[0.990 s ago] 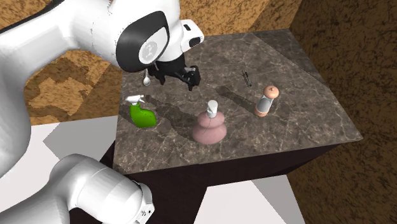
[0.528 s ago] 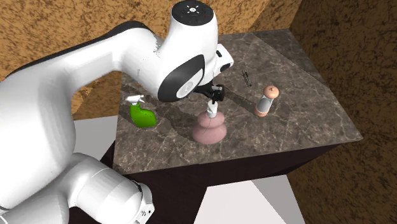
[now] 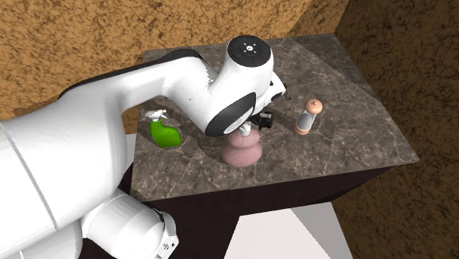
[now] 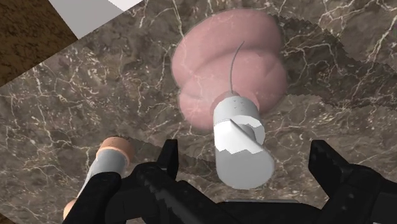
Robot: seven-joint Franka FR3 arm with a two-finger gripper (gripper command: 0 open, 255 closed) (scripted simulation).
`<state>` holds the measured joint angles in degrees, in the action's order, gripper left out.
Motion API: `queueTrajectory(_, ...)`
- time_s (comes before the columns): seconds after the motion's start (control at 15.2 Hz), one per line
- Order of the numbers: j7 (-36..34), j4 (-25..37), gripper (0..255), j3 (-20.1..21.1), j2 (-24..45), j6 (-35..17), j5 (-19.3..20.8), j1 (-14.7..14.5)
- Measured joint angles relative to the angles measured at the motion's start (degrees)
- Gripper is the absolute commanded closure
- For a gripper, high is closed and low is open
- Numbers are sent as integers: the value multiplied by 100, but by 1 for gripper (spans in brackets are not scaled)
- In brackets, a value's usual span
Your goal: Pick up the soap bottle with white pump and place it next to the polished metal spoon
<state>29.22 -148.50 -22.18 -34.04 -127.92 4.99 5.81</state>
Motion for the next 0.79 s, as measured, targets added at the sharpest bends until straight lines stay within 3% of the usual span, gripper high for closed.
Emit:
queueTrajectory(0.2, 22, -121, 0, -46, 162, -283, -26, -41)
queueTrajectory(0.59, 30, -150, 0, -58, 193, -346, -30, -48)
queueTrajectory(0.66, 30, -150, 255, -58, 193, -346, -30, -48)
queueTrajectory(0.79, 30, -149, 255, -58, 193, -346, -30, -48)
